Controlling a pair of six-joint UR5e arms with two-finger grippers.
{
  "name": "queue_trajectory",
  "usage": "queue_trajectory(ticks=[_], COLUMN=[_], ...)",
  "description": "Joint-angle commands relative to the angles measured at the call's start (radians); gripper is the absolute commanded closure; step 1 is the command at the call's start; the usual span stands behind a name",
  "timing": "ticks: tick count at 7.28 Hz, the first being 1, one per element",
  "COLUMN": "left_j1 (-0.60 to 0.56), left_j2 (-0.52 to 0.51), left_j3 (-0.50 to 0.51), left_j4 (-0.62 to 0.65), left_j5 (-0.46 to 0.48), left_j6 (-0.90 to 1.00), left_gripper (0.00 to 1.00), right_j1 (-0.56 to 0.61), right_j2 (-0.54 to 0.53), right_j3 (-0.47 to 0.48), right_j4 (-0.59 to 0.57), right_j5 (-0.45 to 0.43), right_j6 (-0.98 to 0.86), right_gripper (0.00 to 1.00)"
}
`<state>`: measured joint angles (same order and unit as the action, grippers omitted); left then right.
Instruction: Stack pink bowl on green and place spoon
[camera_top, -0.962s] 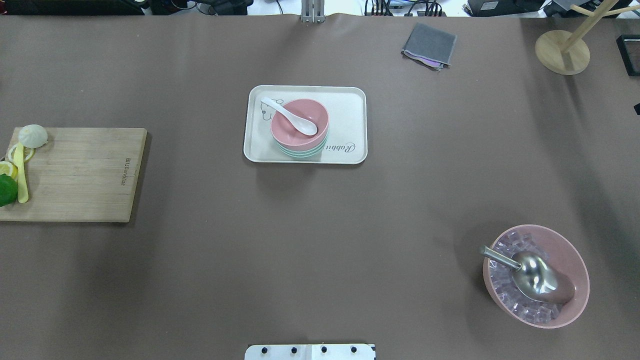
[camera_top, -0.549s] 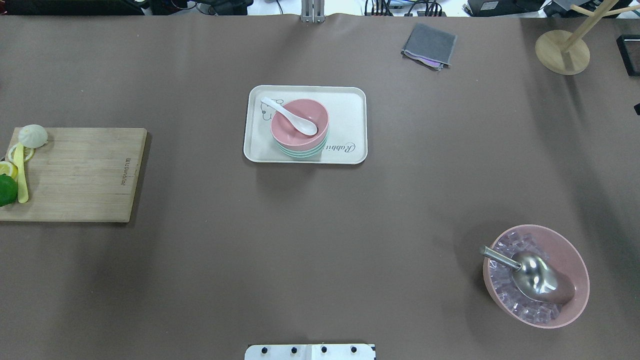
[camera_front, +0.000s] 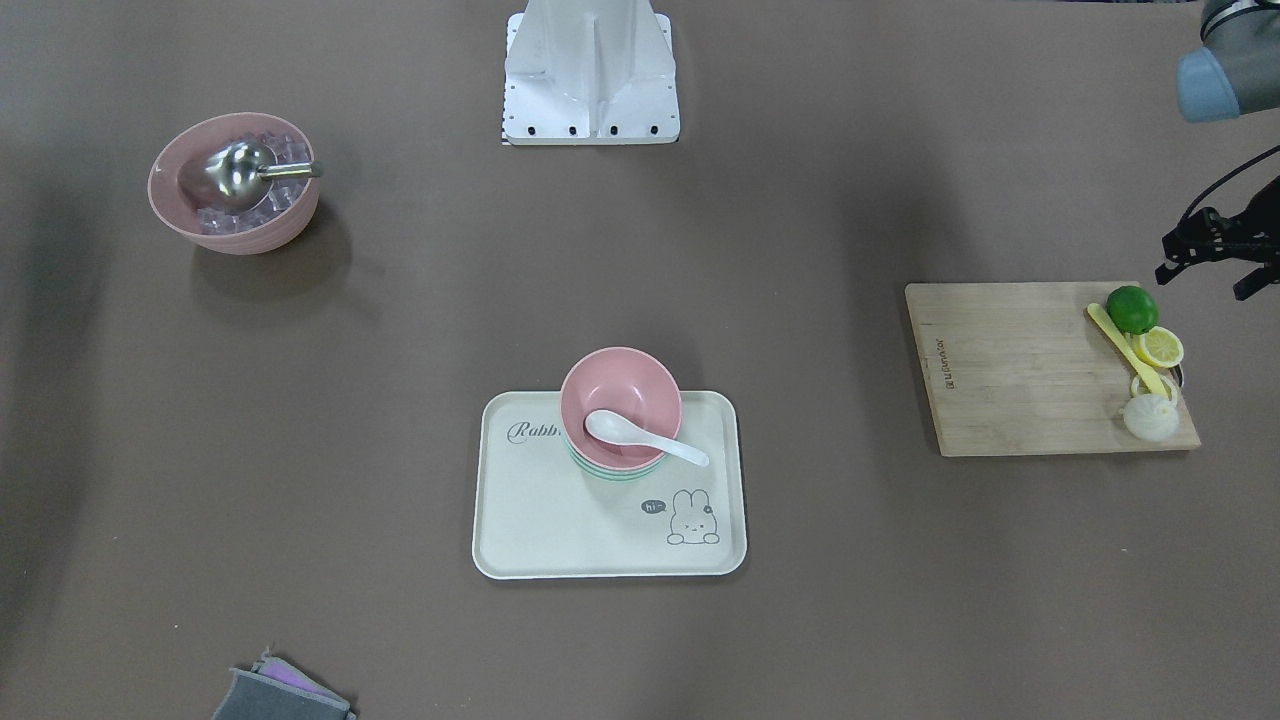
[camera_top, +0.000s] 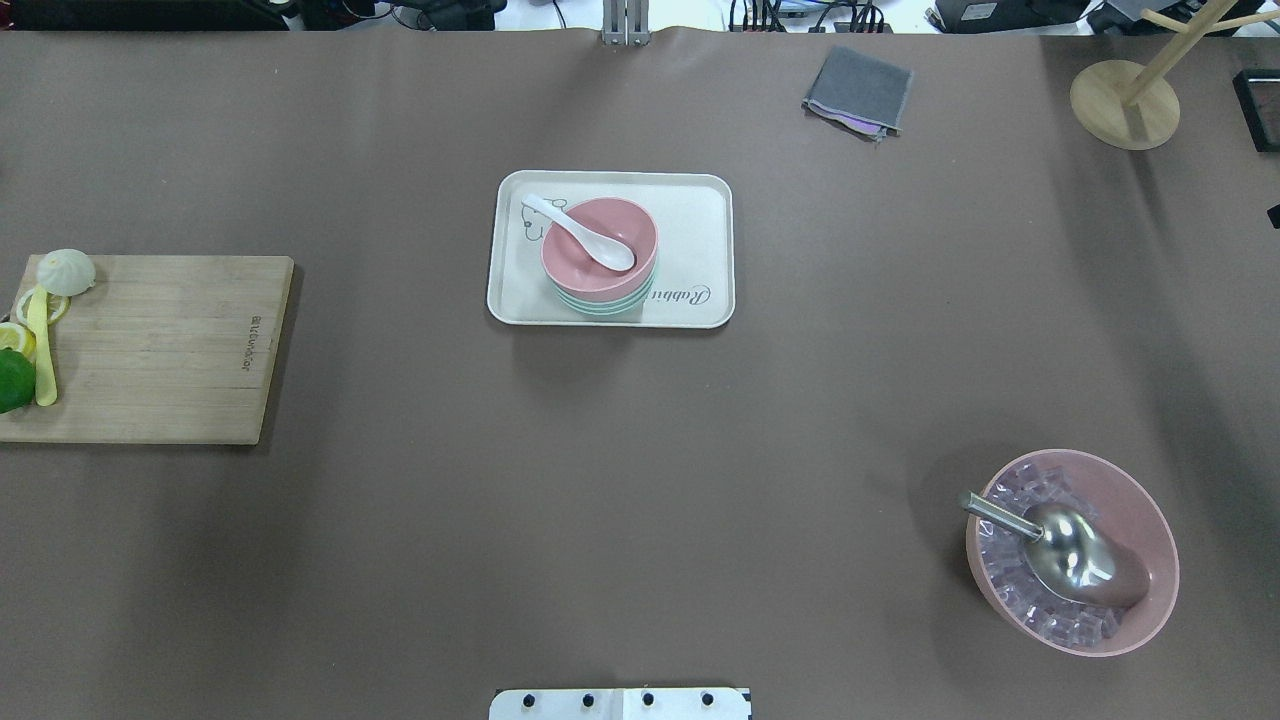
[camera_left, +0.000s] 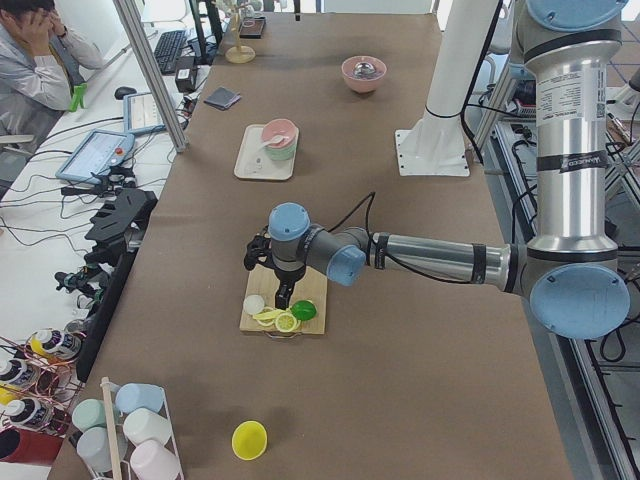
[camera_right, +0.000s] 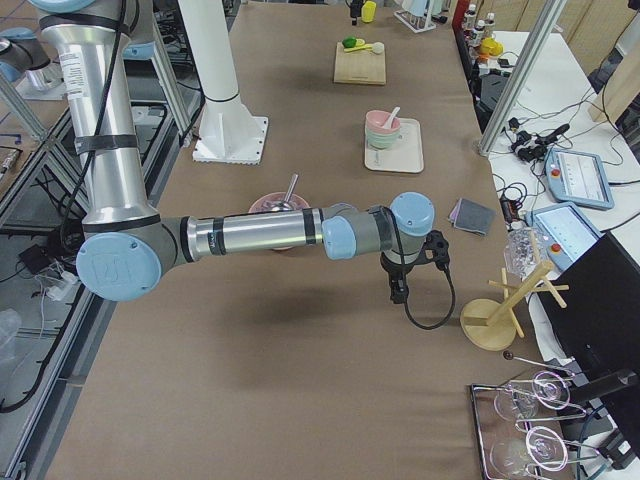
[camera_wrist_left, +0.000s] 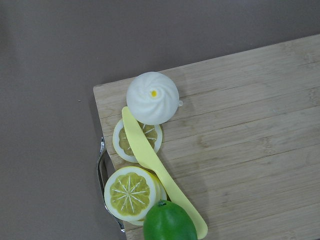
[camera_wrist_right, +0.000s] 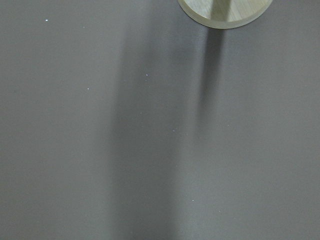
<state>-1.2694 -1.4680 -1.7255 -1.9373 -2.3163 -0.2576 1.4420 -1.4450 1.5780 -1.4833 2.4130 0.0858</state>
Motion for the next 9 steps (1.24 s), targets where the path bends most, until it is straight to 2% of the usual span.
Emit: queue_trajectory(ticks=[1,9], left_j1=[0.001,0.001], left_j2=[0.0,-0.026], left_j3=[0.001,-0.012], left_j4=[0.0,0.0], left_j5=[0.0,-0.002], left_j6=[0.0,-0.035], left_gripper=[0.02,0.02], right_j1=[0.0,0.0], right_j2=[0.0,-0.006], right_j3=[0.0,0.008], right_j4=[0.0,0.0], right_j5=[-0.002,0.002], right_j6=[0.0,0.002], right_gripper=[0.0,0.0])
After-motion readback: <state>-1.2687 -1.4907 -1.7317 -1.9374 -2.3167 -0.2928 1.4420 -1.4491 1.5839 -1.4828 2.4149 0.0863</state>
